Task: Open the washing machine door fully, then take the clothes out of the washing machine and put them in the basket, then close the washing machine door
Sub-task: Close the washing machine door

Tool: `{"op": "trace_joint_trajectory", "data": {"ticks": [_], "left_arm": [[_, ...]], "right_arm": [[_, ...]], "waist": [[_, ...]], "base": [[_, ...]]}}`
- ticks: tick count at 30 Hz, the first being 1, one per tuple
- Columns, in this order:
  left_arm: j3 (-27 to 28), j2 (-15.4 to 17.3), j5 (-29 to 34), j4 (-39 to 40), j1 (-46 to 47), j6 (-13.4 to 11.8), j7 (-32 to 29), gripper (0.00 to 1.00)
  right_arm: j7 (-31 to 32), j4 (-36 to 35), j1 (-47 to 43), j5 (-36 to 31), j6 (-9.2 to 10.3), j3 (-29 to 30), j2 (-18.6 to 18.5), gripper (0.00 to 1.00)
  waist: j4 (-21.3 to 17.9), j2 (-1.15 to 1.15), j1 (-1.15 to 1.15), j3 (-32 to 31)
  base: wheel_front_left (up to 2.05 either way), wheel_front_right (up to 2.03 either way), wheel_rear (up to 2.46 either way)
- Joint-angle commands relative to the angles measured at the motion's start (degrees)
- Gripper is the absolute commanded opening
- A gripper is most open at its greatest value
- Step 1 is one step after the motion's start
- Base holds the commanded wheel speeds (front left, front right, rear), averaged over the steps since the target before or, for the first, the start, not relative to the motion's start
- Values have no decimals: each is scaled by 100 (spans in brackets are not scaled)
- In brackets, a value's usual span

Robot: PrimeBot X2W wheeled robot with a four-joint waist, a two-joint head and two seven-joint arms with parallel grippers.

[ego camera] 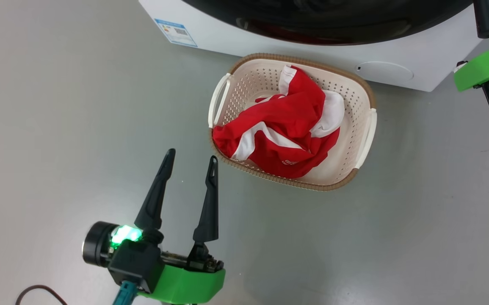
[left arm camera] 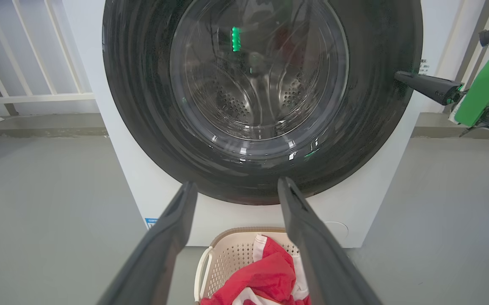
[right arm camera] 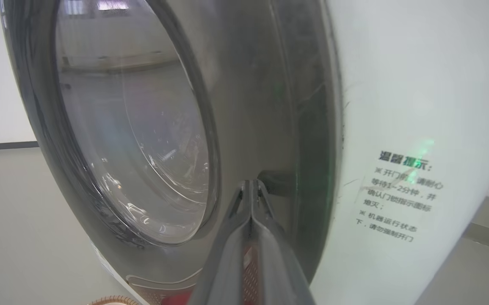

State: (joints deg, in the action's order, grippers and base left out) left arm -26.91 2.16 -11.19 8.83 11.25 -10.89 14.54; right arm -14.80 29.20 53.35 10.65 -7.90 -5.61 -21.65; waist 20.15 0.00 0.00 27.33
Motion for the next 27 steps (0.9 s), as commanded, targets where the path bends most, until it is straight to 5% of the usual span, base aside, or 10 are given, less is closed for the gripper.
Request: {"op": "trace_joint_trajectory", "data": {"ticks": [1, 8, 11, 12, 13, 27], "left_arm": [[194, 72, -14, 138, 98, -26, 46, 100], [272, 72, -4, 75, 55, -9, 46, 100], [313, 72, 14, 42, 36, 19, 46, 100], [326, 72, 21, 33, 31, 30, 46, 100], [340, 72, 25, 22, 23, 39, 46, 100], [618, 75, 126, -209, -226, 236, 46, 100]], "right_arm": [[-19, -241, -69, 40, 42, -29, 55, 0], [-19, -786, -732, 143, 42, 15, 366, 3], [-19, -1005, -1040, 181, 42, 62, 500, 47], [-19, -1084, -1132, 188, 42, 70, 539, 81], [-19, -1161, -1227, 196, 42, 82, 580, 99], [-19, -2263, -2840, 67, 42, 270, 1218, 100]], "waist": [[-44, 0, 0, -50], [-237, 0, 0, -283], [-342, 0, 0, -397], [-377, 0, 0, -436], [-413, 0, 0, -478], [-981, 0, 0, -1288]], "base": [[0, 0, 0], [0, 0, 0], [0, 0, 0], [0, 0, 0], [0, 0, 0], [0, 0, 0]]}}
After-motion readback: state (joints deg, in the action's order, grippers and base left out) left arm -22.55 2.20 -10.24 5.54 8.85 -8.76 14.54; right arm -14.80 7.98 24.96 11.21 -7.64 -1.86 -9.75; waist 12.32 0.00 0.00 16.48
